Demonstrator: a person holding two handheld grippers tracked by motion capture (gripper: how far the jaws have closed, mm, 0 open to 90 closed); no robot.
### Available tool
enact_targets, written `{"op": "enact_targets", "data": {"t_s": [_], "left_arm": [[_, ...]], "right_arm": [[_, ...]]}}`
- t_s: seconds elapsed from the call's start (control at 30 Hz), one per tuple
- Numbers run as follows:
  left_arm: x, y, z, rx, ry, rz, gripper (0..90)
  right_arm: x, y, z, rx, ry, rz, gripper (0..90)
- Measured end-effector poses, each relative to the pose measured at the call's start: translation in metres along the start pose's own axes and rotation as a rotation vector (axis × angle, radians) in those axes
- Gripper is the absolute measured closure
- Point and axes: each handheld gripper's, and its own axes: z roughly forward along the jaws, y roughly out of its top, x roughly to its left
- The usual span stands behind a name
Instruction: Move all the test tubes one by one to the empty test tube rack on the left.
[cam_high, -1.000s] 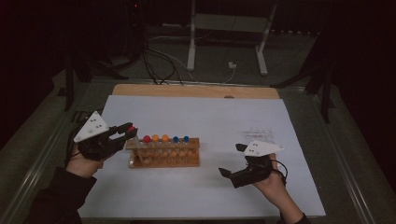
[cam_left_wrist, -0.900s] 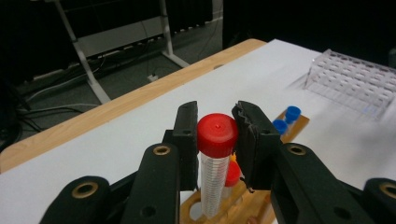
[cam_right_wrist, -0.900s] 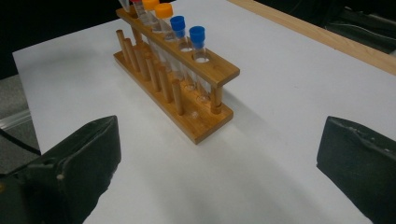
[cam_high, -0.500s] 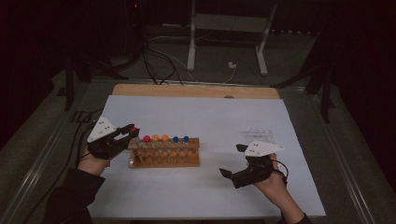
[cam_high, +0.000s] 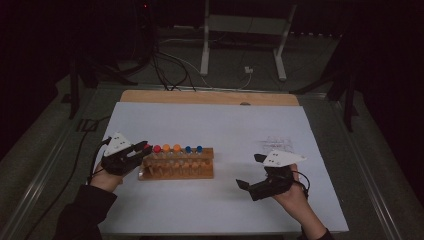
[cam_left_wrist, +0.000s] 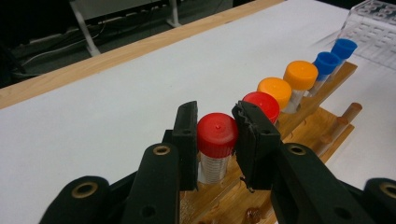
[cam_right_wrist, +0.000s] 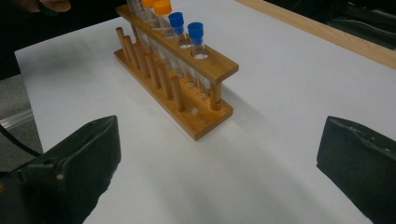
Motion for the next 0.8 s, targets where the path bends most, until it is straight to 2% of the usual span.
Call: {"op": "enact_targets", "data": {"t_s": [0.07,0.1,0.2,0.27,0.43,0.53,0.6,0.8], "left_arm": [[0.000,0.000,-0.001,0.011,-0.006,0.006,71.1],[0.001,0.001,-0.002,0.018,-0.012,-0.007,70.4],[0.002,0.003,-0.009,0.006,-0.048,-0.027,57.2],[-0.001,0.005,-0.014,0.003,-0.074,-0.039,42.6],[-0.015,0.009,-0.028,0.000,-0.141,-0.018,19.0],[-0.024,0.007,-0.035,-0.012,-0.179,-0.002,14.5],[-0.029,0.004,-0.039,-0.015,-0.198,0.001,7.6],[-0.044,-0.009,-0.045,-0.026,-0.231,0.011,5.4]], "right_arm": [[0.000,0.000,0.000,-0.001,0.003,-0.001,0.0],[0.000,0.000,0.000,-0.002,0.004,0.000,0.0],[0.000,0.000,-0.001,-0.001,0.003,-0.002,0.0],[-0.001,-0.001,-0.001,-0.003,0.002,0.000,0.0],[-0.001,-0.003,-0.002,0.001,-0.005,0.003,0.0],[-0.001,-0.006,-0.002,0.000,-0.008,0.003,0.0],[0.000,-0.008,-0.002,0.001,-0.007,0.003,0.0],[0.001,-0.013,-0.002,0.008,-0.014,-0.002,0.0]]}}
